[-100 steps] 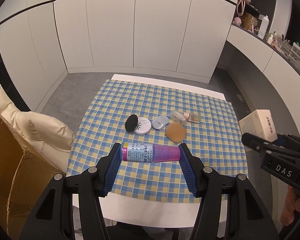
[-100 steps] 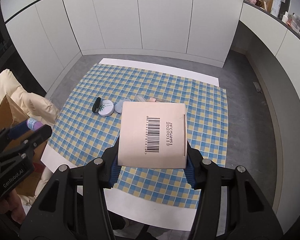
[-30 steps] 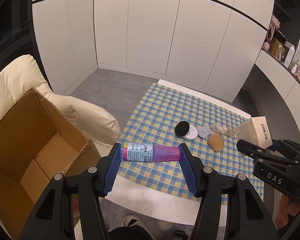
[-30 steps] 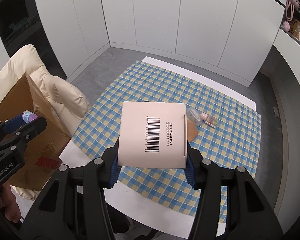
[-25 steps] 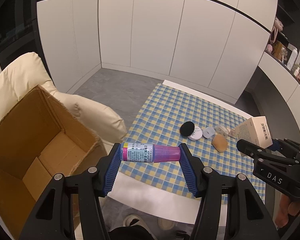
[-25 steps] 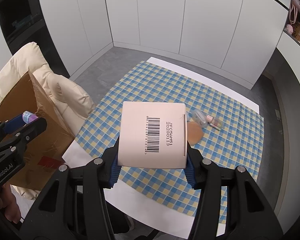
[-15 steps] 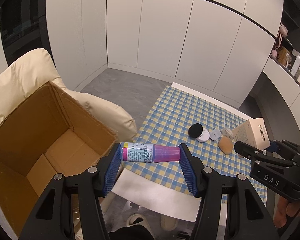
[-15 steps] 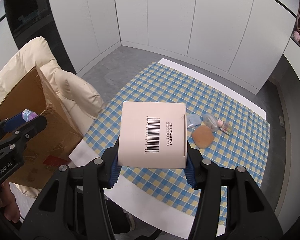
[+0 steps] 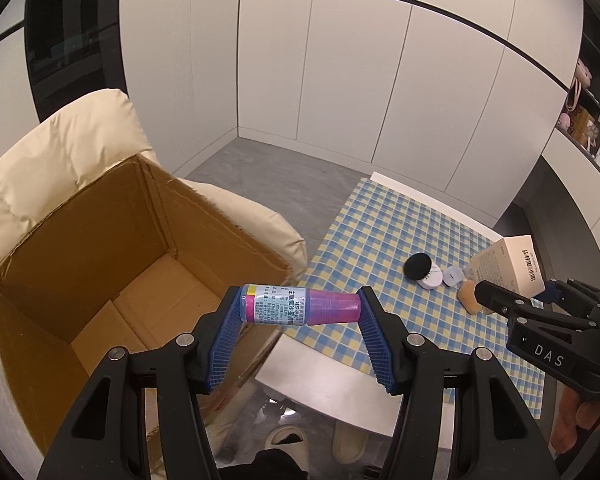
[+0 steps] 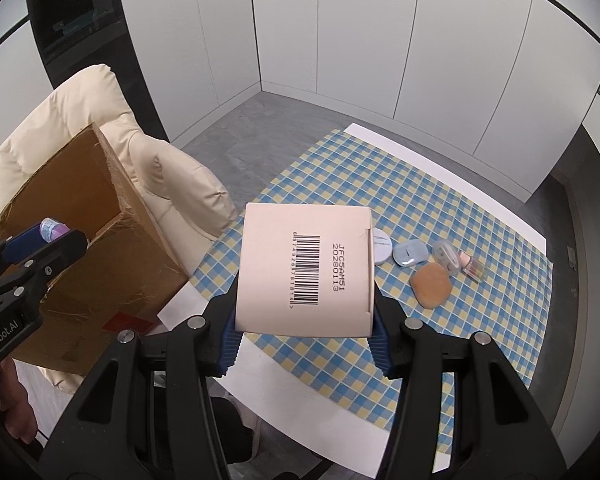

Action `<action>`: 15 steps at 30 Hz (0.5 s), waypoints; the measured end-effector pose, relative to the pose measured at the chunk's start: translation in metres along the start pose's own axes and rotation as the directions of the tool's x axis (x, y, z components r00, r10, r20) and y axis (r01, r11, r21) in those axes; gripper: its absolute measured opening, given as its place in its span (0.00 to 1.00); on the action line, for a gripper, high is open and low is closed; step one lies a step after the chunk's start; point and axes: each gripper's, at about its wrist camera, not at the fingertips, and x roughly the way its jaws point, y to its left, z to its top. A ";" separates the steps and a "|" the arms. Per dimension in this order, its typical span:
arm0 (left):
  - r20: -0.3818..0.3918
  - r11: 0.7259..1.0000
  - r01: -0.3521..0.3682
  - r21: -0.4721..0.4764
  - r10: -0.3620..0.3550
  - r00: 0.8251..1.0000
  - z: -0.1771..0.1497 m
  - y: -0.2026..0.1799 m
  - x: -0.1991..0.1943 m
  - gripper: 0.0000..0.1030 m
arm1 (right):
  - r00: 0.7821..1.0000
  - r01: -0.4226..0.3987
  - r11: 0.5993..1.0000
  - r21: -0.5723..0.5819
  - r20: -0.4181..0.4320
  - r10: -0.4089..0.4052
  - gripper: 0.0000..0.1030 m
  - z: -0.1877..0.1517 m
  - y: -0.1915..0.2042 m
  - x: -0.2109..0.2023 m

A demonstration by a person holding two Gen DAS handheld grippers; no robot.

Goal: Organize objects
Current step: 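Lift and carry the bottle and white box toward the cardboard box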

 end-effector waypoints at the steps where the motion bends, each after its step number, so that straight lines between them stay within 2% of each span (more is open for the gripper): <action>1: 0.001 1.000 -0.003 -0.001 0.003 1.000 0.000 0.002 -0.001 0.56 | 1.000 -0.002 1.000 -0.003 0.000 0.002 0.53 0.000 0.001 0.000; 15: 0.006 0.997 -0.051 -0.051 0.051 0.999 -0.007 0.037 -0.013 0.56 | 0.999 -0.041 0.998 -0.057 0.007 0.041 0.53 0.007 0.039 0.000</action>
